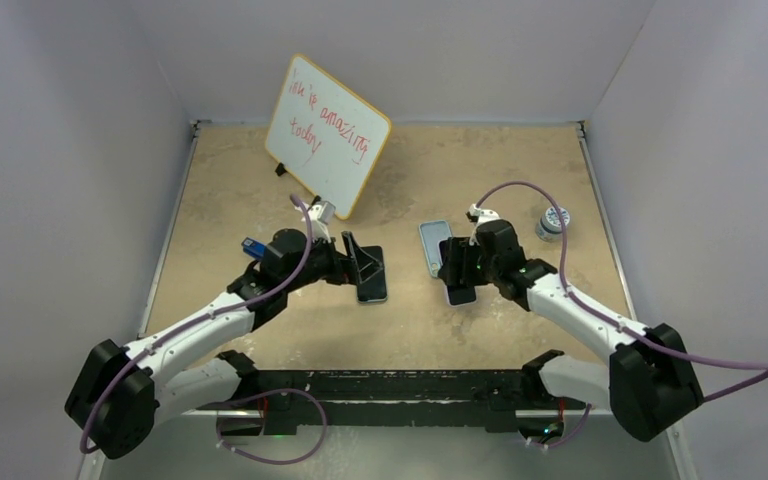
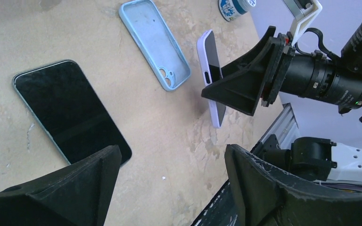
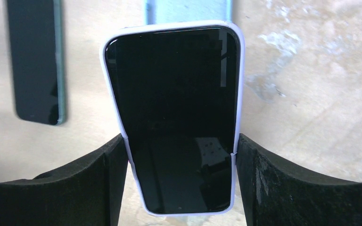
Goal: Take the phone out of the phone case
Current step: Pick up the phone at the center of the board, then remove the phone from the phone case.
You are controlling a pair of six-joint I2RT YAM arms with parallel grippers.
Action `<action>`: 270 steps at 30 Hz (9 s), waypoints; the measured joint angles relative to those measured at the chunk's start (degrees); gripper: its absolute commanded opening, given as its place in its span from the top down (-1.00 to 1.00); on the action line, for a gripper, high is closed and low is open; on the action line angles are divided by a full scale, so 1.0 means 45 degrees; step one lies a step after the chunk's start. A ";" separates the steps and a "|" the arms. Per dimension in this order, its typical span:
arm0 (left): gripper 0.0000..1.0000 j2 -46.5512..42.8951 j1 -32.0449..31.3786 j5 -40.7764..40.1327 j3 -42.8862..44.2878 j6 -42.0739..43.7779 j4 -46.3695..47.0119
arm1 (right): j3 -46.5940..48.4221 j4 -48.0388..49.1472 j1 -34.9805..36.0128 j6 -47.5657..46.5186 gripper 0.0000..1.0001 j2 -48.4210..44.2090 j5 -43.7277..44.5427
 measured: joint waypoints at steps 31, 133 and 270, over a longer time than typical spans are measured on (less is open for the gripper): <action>0.07 0.3181 -0.0665 -0.0559 0.0029 -0.1438 0.3609 | -0.0918 0.6008 0.4473 0.1962 1.00 0.0801 -0.1044; 1.00 -0.1447 0.1855 -0.2035 -0.4235 -0.8359 1.1424 | -0.3118 2.1017 0.5071 0.3143 1.00 0.3201 -0.4328; 1.00 -0.1268 0.4099 0.4648 -0.1549 -0.4556 0.4119 | -0.2419 1.3080 0.5022 -0.4755 0.46 0.1239 -0.0311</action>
